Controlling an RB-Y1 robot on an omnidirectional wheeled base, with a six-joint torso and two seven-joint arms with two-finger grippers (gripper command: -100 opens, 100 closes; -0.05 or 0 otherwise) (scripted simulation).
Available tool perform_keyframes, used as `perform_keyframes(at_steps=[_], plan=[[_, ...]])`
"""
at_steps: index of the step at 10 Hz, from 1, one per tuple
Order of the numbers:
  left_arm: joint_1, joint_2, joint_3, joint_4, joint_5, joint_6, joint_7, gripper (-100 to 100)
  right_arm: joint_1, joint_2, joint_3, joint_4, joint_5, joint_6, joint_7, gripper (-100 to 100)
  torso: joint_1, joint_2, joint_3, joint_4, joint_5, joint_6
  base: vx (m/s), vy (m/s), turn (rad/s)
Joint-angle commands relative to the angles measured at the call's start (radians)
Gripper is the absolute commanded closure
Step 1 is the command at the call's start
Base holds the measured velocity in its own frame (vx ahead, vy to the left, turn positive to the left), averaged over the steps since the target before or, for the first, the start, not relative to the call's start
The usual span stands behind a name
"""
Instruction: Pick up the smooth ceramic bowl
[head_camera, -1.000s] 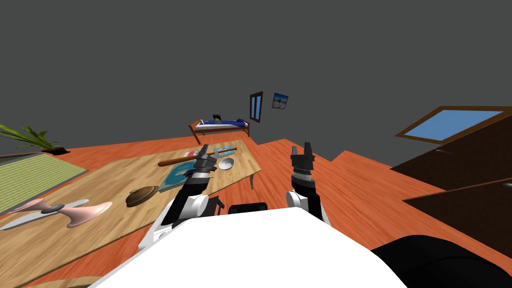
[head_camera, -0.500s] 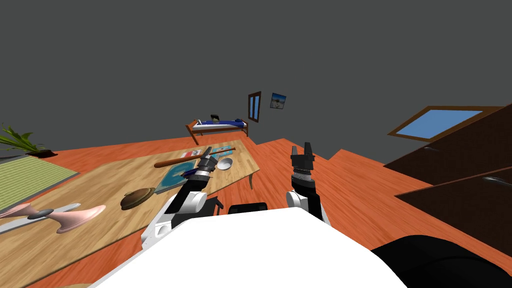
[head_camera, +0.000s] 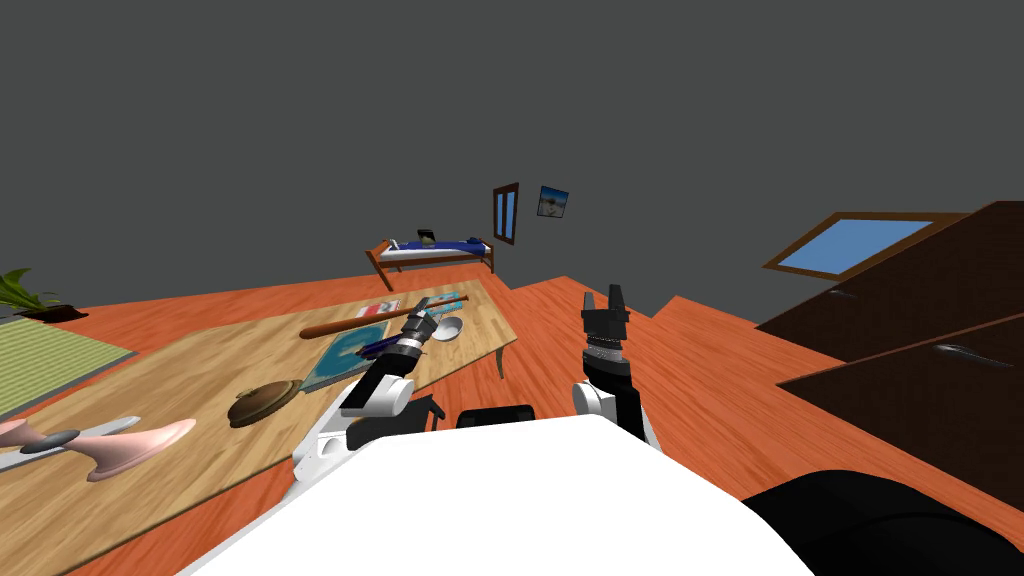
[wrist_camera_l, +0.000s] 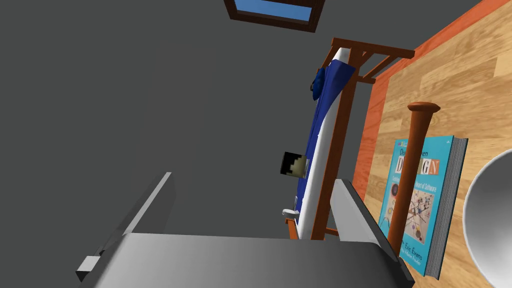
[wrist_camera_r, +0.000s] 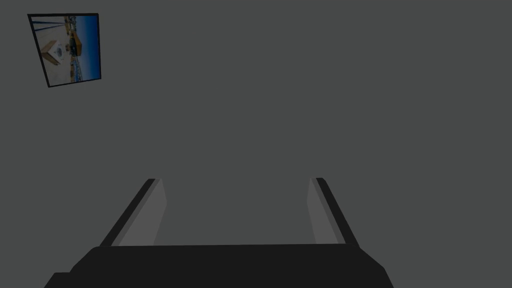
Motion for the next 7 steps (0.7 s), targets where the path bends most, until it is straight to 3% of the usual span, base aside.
perform_keyframes(at_steps=[1,4,7], plan=[[-0.025,0.023,0.006,0.032,0.024,0.050,0.015,-100,0.000,0.000,0.000,0.000,0.000,0.000,0.000,0,0.000,0.000,0.000,0.000,0.000,0.000,0.002,-0.015,-0.058],[-0.047,0.041,0.010,0.067,0.046,0.120,0.028,-100,0.000,0.000,0.000,0.000,0.000,0.000,0.000,0,0.000,0.000,0.000,0.000,0.000,0.000,0.004,-0.010,-0.037],[-0.092,0.077,0.018,0.141,0.090,0.202,0.056,-100,0.000,0.000,0.000,0.000,0.000,0.000,0.000,0,0.000,0.000,0.000,0.000,0.000,0.000,0.007,-0.013,-0.051]])
